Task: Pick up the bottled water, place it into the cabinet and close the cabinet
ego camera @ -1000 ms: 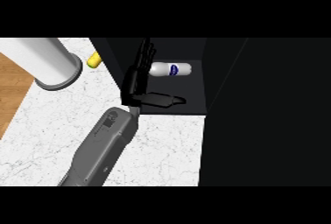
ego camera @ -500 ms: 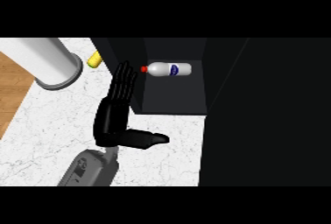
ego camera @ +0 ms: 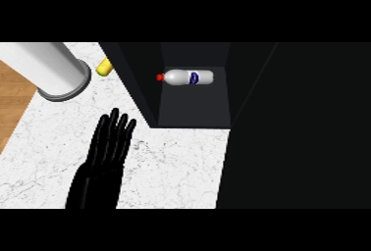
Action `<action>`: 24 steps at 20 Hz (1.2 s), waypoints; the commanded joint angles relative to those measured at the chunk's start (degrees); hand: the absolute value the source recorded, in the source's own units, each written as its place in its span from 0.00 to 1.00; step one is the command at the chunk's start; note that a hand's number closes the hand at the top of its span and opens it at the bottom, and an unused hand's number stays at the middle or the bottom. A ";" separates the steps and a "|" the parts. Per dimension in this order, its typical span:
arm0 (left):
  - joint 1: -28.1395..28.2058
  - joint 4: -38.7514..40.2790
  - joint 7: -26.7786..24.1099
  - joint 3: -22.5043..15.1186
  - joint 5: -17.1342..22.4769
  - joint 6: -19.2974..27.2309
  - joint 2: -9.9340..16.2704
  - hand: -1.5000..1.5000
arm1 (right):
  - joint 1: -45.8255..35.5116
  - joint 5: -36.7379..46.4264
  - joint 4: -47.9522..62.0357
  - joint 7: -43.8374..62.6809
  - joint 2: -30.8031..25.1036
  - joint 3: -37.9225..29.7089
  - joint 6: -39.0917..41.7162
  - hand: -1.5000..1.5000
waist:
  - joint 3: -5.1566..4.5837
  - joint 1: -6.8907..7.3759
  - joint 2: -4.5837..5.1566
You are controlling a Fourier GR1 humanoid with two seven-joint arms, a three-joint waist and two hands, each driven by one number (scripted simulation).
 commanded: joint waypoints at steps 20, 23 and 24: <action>36.53 -21.48 -11.26 18.03 17.01 -17.91 14.99 0.00 | -7.42 19.10 -7.74 14.96 0.89 25.70 1.06 1.00 | -0.24 1.52 -0.09; 38.70 -24.18 -10.70 20.74 19.59 -19.34 15.90 0.00 | -11.86 17.60 -6.44 19.70 4.34 25.24 0.85 1.00 | -0.23 2.23 0.14; 37.07 -18.35 -13.93 20.82 18.03 -21.80 15.08 0.00 | -11.83 17.55 -6.70 21.66 5.29 26.74 0.56 1.00 | -0.31 1.74 0.13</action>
